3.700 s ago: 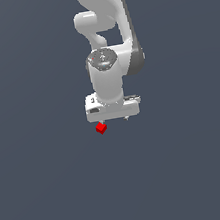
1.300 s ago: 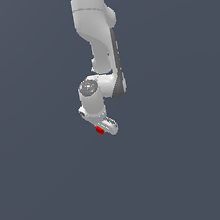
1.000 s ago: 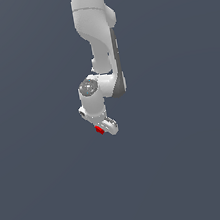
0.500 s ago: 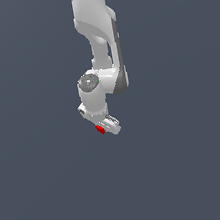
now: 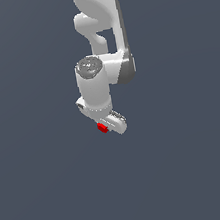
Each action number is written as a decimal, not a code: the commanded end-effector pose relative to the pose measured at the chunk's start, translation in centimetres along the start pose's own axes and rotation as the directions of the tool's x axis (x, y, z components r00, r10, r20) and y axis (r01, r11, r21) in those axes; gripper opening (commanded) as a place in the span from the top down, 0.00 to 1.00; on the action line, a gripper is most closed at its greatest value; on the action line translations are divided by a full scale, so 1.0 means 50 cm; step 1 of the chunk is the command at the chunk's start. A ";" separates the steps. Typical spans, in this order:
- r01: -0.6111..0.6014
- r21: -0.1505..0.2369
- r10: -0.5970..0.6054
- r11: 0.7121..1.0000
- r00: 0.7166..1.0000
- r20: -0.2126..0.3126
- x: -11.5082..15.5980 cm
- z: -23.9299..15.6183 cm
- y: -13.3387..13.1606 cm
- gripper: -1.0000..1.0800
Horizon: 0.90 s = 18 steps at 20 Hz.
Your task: Pick up the red cube and move it to a goal position.
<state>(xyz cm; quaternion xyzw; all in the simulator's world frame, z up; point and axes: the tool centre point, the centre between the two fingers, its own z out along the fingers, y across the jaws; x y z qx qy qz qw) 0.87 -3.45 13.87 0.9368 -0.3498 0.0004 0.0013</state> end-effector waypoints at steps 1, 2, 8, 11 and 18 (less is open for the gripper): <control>0.000 0.000 0.000 1.000 1.000 0.000 0.012 -0.047 -0.024 1.00; 0.000 0.000 0.000 1.000 1.000 0.000 0.016 -0.065 -0.034 1.00; 0.000 0.000 0.000 1.000 1.000 0.000 0.043 -0.162 -0.087 1.00; 0.000 0.001 0.000 1.000 1.000 0.000 0.054 -0.199 -0.109 1.00; 0.001 0.001 -0.001 1.000 1.000 0.001 0.072 -0.255 -0.142 1.00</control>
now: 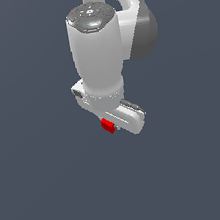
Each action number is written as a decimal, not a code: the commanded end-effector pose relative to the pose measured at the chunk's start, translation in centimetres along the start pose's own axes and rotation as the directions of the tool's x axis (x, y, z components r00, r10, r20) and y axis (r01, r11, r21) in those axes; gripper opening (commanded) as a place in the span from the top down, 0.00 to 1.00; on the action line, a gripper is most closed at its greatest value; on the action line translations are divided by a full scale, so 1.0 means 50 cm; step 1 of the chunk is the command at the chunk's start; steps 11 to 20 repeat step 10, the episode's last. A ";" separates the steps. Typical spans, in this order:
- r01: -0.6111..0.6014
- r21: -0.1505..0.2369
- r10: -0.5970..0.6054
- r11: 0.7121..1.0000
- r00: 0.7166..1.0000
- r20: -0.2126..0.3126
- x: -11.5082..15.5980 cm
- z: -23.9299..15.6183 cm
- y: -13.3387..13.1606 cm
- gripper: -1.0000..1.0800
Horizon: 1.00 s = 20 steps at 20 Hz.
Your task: Pick up the red cube and move it to a goal position.
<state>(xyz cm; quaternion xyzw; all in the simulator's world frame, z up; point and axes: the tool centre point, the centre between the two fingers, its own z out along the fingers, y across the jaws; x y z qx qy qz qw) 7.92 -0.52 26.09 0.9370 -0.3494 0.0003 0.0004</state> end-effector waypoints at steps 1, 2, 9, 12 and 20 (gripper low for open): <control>0.000 0.000 0.000 1.000 1.000 0.000 0.005 -0.016 -0.009 1.00; 0.000 0.000 0.000 1.000 1.000 0.001 0.007 -0.020 -0.012 1.00; 0.000 0.000 0.000 1.000 1.000 0.001 0.012 -0.035 -0.022 1.00; 0.000 0.000 0.000 1.000 1.000 0.001 0.012 -0.035 -0.022 1.00; 0.000 0.000 0.000 1.000 1.000 0.001 0.012 -0.035 -0.022 1.00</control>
